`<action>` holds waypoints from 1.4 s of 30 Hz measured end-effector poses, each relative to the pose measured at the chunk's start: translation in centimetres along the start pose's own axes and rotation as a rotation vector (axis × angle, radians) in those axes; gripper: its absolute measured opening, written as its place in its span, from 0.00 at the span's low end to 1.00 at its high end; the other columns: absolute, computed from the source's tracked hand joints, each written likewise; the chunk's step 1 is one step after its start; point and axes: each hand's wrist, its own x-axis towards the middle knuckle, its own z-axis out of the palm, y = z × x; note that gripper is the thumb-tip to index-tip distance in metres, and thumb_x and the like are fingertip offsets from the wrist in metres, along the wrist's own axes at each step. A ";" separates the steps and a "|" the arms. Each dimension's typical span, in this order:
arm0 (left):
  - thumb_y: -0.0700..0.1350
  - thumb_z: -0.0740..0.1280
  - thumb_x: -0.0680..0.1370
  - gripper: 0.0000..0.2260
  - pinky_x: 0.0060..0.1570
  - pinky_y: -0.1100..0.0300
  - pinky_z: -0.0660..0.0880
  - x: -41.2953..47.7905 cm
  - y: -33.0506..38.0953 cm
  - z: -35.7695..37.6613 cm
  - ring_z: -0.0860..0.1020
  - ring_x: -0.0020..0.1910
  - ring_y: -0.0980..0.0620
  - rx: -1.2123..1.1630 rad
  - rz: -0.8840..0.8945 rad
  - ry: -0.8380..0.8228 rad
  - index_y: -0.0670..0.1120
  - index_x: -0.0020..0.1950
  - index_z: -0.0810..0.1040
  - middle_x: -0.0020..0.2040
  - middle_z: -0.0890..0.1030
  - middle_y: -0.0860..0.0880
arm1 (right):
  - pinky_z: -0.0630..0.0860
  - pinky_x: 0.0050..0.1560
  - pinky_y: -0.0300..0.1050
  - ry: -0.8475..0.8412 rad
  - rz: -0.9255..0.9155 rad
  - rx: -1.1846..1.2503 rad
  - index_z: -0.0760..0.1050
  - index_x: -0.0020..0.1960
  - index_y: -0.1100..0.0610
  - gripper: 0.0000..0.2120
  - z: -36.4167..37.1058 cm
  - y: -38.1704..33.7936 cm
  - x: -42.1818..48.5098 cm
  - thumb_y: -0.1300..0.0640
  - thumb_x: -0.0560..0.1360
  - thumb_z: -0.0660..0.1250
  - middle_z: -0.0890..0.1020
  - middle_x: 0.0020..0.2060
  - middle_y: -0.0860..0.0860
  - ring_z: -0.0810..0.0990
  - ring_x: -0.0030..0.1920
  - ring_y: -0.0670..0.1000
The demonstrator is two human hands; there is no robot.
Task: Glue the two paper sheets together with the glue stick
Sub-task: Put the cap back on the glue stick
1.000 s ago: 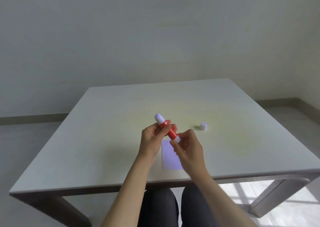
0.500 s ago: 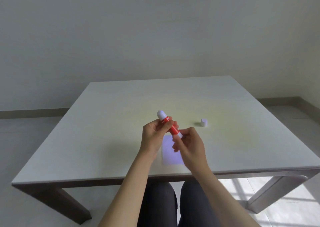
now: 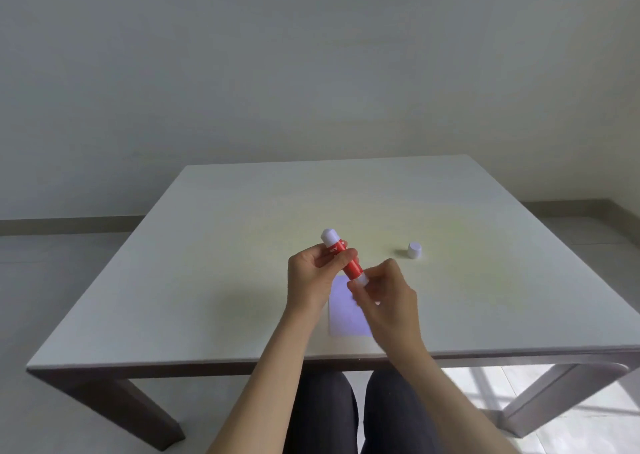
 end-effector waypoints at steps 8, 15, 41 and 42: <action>0.48 0.76 0.65 0.04 0.35 0.73 0.71 0.2 -0.3 -1.2 0.78 0.31 0.62 0.278 0.168 0.133 0.52 0.35 0.82 0.28 0.83 0.56 | 0.67 0.62 0.57 0.009 -0.295 -0.910 0.62 0.73 0.51 0.36 -4.0 2.9 6.1 0.35 0.70 0.62 0.60 0.74 0.58 0.62 0.71 0.59; 0.50 0.77 0.65 0.08 0.36 0.72 0.69 -0.3 0.0 -2.0 0.79 0.38 0.64 0.591 0.289 0.173 0.52 0.40 0.82 0.32 0.80 0.62 | 0.69 0.48 0.48 -0.071 -0.079 -1.247 0.72 0.61 0.57 0.14 -6.5 6.0 9.5 0.62 0.77 0.57 0.76 0.55 0.57 0.74 0.54 0.60; 0.52 0.77 0.65 0.11 0.33 0.64 0.63 -1.5 0.4 -1.6 0.80 0.36 0.48 1.034 0.544 0.157 0.50 0.43 0.82 0.37 0.85 0.53 | 0.62 0.27 0.39 -0.243 -0.334 -0.842 0.71 0.37 0.51 0.21 -2.6 -4.7 5.1 0.34 0.73 0.57 0.72 0.31 0.46 0.71 0.30 0.49; 0.53 0.76 0.65 0.10 0.32 0.65 0.62 -1.4 0.5 -1.7 0.80 0.35 0.48 1.037 0.555 0.163 0.50 0.42 0.82 0.37 0.85 0.53 | 0.67 0.31 0.37 -0.343 -0.341 -0.702 0.73 0.51 0.48 0.17 -3.1 -4.8 5.0 0.36 0.72 0.61 0.74 0.40 0.43 0.73 0.32 0.45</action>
